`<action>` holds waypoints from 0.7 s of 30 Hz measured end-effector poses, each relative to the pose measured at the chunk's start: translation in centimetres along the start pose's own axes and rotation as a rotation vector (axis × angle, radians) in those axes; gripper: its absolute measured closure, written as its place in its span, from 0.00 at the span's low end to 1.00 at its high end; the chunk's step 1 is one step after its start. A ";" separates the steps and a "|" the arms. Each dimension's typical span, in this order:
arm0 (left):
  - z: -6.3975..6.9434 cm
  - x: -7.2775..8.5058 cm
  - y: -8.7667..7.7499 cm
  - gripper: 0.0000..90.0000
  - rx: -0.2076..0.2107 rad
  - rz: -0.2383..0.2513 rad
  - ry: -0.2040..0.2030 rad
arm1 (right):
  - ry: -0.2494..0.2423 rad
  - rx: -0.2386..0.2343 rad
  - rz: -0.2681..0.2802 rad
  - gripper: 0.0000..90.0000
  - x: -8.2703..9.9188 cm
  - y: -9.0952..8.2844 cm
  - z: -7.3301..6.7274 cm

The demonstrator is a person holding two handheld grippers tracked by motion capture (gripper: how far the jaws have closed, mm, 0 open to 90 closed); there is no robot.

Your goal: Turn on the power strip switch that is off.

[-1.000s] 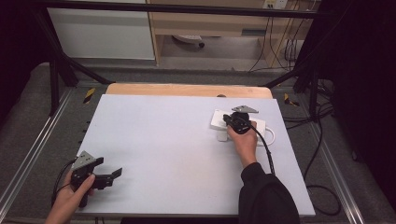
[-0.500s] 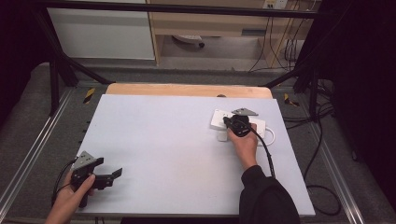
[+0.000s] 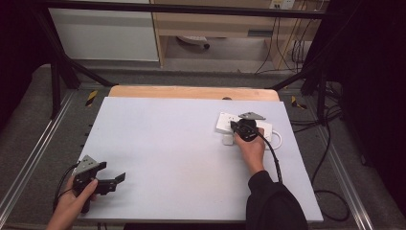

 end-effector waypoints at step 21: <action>0.0 0.0 0.0 0.09 0.002 -0.001 0.000 | -0.009 -0.004 0.010 1.00 0.3 0.1 -0.1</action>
Point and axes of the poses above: each handheld gripper's, and its own axes: y roughly forward along the jaws, x roughly out of its underside, z roughly to its right, the point moved 5 cm from there along y, roughly forward along the jaws, and after that the axes turned 11 degrees about -x, right-handed, at the moved point
